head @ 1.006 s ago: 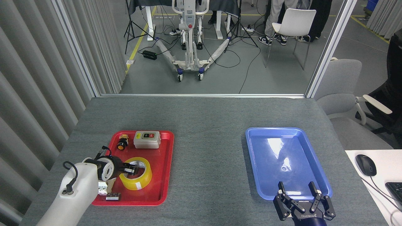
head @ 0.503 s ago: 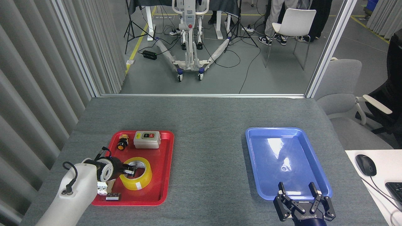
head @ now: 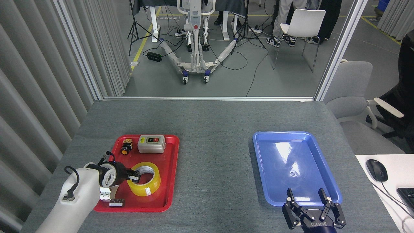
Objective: Place and move tape with both arms
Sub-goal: 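Grasp the yellow tape roll's rim with the left gripper, then lift the tape roll with the left gripper and carry it toward the right gripper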
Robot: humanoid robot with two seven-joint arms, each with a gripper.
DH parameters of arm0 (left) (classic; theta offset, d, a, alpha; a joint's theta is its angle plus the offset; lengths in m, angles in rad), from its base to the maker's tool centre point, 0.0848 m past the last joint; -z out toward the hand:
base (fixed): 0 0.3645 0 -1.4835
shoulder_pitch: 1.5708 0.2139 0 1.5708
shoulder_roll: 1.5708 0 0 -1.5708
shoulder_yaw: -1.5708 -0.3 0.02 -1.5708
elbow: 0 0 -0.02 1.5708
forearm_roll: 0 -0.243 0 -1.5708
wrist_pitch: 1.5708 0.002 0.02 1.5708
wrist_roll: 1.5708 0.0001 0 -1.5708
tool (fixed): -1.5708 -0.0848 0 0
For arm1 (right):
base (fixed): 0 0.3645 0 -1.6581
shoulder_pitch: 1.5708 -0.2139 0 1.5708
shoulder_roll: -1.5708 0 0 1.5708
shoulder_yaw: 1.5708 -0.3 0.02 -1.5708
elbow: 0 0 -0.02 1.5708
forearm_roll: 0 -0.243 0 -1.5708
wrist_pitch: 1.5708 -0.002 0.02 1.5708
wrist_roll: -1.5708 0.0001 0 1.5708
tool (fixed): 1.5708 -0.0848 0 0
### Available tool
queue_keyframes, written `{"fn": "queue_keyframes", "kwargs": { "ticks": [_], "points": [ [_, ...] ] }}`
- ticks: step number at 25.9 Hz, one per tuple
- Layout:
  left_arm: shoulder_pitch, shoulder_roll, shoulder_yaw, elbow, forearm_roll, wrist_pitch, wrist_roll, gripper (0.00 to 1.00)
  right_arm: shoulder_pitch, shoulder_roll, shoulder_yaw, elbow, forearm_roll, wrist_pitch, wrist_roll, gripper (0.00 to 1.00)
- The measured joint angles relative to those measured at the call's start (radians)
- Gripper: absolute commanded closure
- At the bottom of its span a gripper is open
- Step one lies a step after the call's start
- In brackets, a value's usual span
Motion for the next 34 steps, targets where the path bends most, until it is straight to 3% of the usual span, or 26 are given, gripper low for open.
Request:
{"fn": "queue_keyframes", "kwargs": {
  "ticks": [6, 22, 34],
  "points": [
    [0.0, 0.002, 0.0, 0.0, 0.0, -0.009, 0.001, 0.85, 0.001, -0.002, -0.002, 0.001, -0.001, 0.0, 0.0, 0.0],
    [-0.005, 0.021, 0.013, -0.016, 0.002, -0.047, 0.003, 0.87, 0.001, 0.005, -0.011, 0.008, -0.004, 0.003, 0.0, 0.0],
    [0.008, 0.03, 0.154, -0.12, 0.075, -0.032, 0.004, 0.9, -0.004, 0.007, -0.034, 0.007, -0.009, 0.0, -0.001, 0.0]
  ]
}}
